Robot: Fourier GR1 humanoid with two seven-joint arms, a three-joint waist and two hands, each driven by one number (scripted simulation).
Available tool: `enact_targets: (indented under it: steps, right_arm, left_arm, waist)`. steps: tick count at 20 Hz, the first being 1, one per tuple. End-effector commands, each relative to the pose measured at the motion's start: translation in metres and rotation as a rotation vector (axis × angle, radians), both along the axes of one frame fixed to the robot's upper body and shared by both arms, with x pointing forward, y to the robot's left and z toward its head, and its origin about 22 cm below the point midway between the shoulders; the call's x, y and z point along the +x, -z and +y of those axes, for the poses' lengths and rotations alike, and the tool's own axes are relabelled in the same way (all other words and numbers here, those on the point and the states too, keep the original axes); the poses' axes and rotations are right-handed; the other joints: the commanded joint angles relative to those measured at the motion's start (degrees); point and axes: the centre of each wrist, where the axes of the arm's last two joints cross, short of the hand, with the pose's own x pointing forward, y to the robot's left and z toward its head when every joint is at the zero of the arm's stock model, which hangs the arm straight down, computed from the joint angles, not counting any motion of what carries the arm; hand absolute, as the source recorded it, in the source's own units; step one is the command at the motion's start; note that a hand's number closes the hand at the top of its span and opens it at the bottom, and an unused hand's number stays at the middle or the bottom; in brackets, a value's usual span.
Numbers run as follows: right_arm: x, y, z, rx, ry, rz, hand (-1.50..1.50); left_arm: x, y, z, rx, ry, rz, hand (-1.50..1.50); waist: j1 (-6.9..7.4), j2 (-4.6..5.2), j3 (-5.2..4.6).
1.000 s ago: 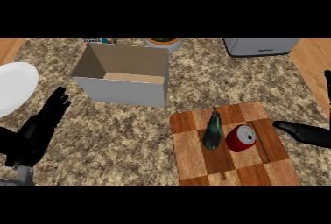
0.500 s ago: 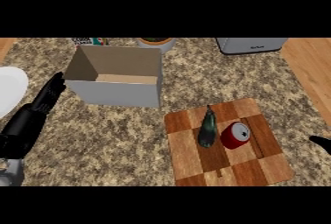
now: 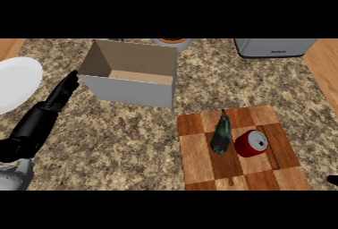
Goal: Pick the can from the cutting board and place it in the cardboard box
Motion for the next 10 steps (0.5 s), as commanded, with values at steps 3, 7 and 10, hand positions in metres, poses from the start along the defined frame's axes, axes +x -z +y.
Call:
enact_targets:
  steps: [3, 7, 10]
  right_arm:
    - [-0.012, -0.024, 0.039, -0.112, 0.11, 0.294, -1.5]
    - [-0.011, -0.034, 0.054, -0.162, 0.192, 0.392, -1.5]
    - [-0.012, -0.03, 0.062, -0.158, 0.221, 0.461, -1.5]
  left_arm:
    - [0.006, 0.003, -0.022, -0.02, 0.084, -0.018, 0.0]
    - [0.017, -0.004, -0.021, -0.004, 0.116, -0.045, 0.0]
    - [0.021, -0.004, -0.032, -0.005, 0.131, -0.046, 0.0]
  waist:
    - [4.67, 1.14, 0.1]
    - [7.04, 1.69, 0.2]
    - [7.82, 1.65, 0.29]
